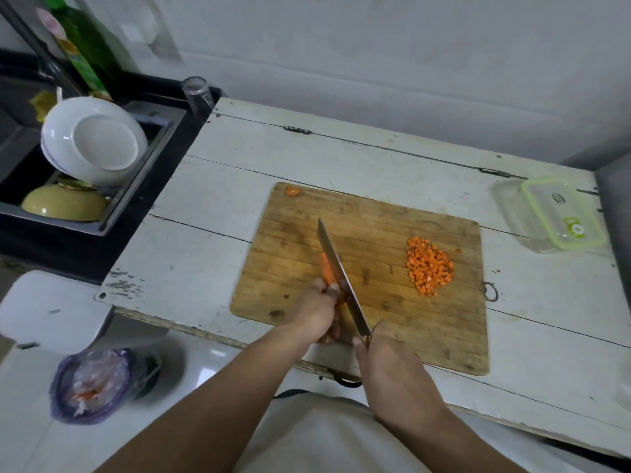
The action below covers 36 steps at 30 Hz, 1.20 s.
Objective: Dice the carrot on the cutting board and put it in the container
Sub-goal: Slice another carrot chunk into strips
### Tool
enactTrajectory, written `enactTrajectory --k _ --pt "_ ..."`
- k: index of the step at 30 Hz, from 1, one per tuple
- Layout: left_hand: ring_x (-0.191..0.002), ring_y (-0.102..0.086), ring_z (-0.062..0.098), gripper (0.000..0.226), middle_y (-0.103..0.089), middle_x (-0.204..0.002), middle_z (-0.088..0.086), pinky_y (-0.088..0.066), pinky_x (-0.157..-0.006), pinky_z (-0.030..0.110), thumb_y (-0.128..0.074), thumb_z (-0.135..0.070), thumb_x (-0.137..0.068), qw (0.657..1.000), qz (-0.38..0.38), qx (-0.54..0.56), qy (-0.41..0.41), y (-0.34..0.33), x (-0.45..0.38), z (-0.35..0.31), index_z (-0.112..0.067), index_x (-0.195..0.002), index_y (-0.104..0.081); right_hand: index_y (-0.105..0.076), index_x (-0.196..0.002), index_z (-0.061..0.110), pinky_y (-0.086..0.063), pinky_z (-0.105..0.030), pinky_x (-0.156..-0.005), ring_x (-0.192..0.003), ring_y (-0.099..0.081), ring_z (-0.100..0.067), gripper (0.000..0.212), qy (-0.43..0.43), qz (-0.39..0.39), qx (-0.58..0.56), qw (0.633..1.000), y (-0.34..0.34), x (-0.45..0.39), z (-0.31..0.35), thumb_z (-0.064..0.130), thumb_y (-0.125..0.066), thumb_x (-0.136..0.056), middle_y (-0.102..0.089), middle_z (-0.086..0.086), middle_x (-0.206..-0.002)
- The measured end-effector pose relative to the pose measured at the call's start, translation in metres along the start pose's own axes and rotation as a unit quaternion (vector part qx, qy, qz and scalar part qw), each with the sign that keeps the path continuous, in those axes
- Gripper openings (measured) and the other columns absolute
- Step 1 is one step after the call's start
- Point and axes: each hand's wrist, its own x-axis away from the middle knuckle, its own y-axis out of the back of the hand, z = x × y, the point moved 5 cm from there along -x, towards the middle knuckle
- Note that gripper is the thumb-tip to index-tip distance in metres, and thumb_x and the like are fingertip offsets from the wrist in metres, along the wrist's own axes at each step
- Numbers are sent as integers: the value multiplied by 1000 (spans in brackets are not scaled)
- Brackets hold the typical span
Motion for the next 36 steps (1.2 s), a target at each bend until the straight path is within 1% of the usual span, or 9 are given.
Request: enactTrajectory --k 10,13,16,20,24,27,30,33,36 --pt "-48 -57 20 24 -58 -70 6 -40 -43 25 -41 -37 -109 999 38 13 26 3 2 -4 -18 -107 -56 -39 -103 15 -40 -38 -65 -94 -65 -36 23 2 -9 -23 1000 -3 -4 1 39 -39 -106 -66 -12 -101" --pt "-47 -57 21 34 -61 -69 8 -39 -42 24 -40 -44 -108 998 45 38 37 5 3 -5 -15 -111 -58 -37 -100 16 -38 -37 -63 -91 -65 -37 22 5 -22 -32 999 -4 -2 0 37 -40 -106 -67 -12 -98" --pt "-50 -59 22 37 -61 -68 7 -41 -43 26 -37 -47 -109 1000 25 9 12 6 1 -4 -17 -104 -59 -36 -99 17 -37 -36 -61 -89 -66 -35 22 12 -27 -23 999 -3 -3 2 37 -40 -106 -67 -10 -94" --pt "-45 -56 19 33 -58 -62 4 -39 -41 25 -37 -43 -109 1000 17 15 19 6 -2 0 -20 -97 -57 -39 -107 14 -40 -36 -62 -89 -67 -33 23 5 -21 -13 1000 -5 -1 2 37 -40 -107 -65 -7 -93" --pt "-47 -55 19 34 -63 -67 7 -38 -44 24 -39 -47 -108 997 39 24 55 10 -10 6 -19 -104 -59 -39 -112 15 -48 -37 -69 -97 -69 -30 24 -8 -16 42 999 -13 -27 13 38 -40 -107 -69 -8 -103" --pt "-51 -56 20 38 -66 -69 8 -38 -46 25 -38 -45 -109 996 51 40 60 12 -11 7 -15 -104 -61 -40 -117 15 -48 -37 -65 -92 -70 -31 24 -6 -23 22 999 -17 -45 24 37 -40 -107 -70 -8 -101" --pt "-49 -58 20 38 -66 -66 9 -42 -46 27 -38 -42 -110 996 54 48 59 12 -9 3 -11 -107 -61 -40 -125 14 -53 -40 -68 -90 -70 -31 29 2 -30 10 1000 -19 -45 26 36 -39 -106 -71 -8 -100" --pt "-50 -60 21 36 -66 -75 13 -50 -46 29 -39 -40 -110 997 51 35 48 15 -5 -3 -10 -113 -59 -41 -112 16 -50 -41 -66 -88 -68 -36 22 2 -27 -32 999 -15 -44 16 37 -42 -105 -69 -11 -97" --pt "-52 -57 21 29 -58 -76 11 -54 -50 30 -41 -34 -110 998 6 -1 58 23 -5 -2 -11 -117 -57 -41 -101 20 -44 -39 -59 -75 -64 -27 22 -3 -26 -77 997 -6 -43 -3 41 -44 -105 -64 -3 -84"
